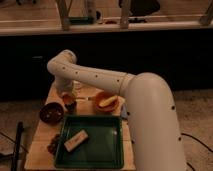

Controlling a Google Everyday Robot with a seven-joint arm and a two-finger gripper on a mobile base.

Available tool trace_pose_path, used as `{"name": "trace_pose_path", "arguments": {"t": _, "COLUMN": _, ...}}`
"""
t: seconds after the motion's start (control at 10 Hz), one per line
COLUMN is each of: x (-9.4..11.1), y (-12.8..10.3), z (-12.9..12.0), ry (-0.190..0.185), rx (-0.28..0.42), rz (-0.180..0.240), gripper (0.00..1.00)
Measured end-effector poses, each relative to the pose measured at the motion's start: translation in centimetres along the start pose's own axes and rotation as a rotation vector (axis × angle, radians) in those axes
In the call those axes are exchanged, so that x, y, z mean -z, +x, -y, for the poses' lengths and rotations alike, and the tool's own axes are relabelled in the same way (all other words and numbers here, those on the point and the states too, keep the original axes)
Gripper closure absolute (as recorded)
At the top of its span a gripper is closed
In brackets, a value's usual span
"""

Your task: Place apple in metal cup

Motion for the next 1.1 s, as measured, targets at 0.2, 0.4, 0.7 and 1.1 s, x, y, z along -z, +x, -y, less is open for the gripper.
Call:
{"name": "trace_pose_path", "arguments": {"t": 0.2, "x": 0.15, "y": -0.02, "z": -0.09, "ry": -0.004, "rx": 0.0, "rz": 0.001, "gripper": 0.39}}
{"name": "trace_pose_path", "arguments": {"t": 0.4, "x": 0.26, "y": -0.04, "z": -0.24, "ry": -0.01, "rx": 0.001, "rz": 0.0, "gripper": 0.22}}
{"name": "trace_pose_path", "arguments": {"t": 0.7, "x": 0.29, "y": -0.03, "z": -0.52, "ry": -0.017, "rx": 0.006, "rz": -0.007, "gripper": 0.2}}
{"name": "trace_pose_path", "arguments": {"t": 1.1, "x": 0.1, "y": 0.03, "z": -0.53, "ry": -0.022, "rx": 0.014, "rz": -0.015, "gripper": 0.2}}
